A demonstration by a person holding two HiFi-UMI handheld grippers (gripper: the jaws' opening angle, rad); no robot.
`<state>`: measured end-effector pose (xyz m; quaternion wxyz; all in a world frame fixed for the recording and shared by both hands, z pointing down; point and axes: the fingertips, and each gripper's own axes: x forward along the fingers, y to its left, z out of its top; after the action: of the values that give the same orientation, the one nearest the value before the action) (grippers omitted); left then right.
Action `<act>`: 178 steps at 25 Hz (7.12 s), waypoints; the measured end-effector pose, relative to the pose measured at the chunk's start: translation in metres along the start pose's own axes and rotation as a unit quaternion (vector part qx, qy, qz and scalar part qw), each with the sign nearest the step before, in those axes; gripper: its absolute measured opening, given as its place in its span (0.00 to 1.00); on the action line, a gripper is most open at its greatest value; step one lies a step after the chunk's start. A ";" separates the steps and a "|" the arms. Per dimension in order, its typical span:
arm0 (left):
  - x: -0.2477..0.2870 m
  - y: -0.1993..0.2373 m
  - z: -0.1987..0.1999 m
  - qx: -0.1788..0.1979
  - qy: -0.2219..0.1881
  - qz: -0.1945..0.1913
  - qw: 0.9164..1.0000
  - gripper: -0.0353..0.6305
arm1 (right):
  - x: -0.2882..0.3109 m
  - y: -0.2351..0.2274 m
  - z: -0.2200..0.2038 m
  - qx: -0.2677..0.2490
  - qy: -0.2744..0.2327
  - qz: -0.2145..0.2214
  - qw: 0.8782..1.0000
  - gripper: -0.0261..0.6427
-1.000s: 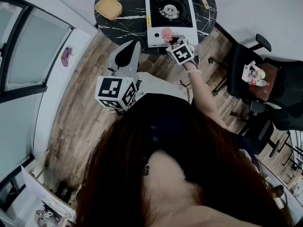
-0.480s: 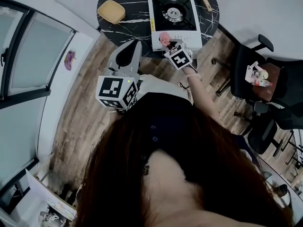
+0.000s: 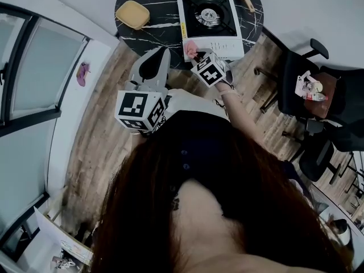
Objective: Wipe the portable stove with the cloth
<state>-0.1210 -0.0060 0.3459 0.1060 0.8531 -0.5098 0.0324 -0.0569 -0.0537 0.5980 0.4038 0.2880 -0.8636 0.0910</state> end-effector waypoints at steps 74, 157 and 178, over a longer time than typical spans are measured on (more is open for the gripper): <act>0.045 0.128 -0.006 -0.030 0.035 -0.022 0.999 0.07 | 0.087 -0.070 0.084 -0.105 0.108 -0.060 0.987 0.10; 0.042 0.134 0.004 0.008 0.041 -0.067 0.997 0.07 | 0.053 -0.156 0.211 0.058 -0.138 -0.154 0.977 0.11; 0.017 0.065 0.028 0.043 -0.015 -0.056 0.997 0.07 | -0.107 -0.087 0.207 0.076 -0.268 -0.172 0.945 0.11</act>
<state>-0.1714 -0.0568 0.3316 0.0626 0.8844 -0.4612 0.0354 -0.0860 -0.1596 0.3752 0.1443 0.4755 -0.8678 0.0051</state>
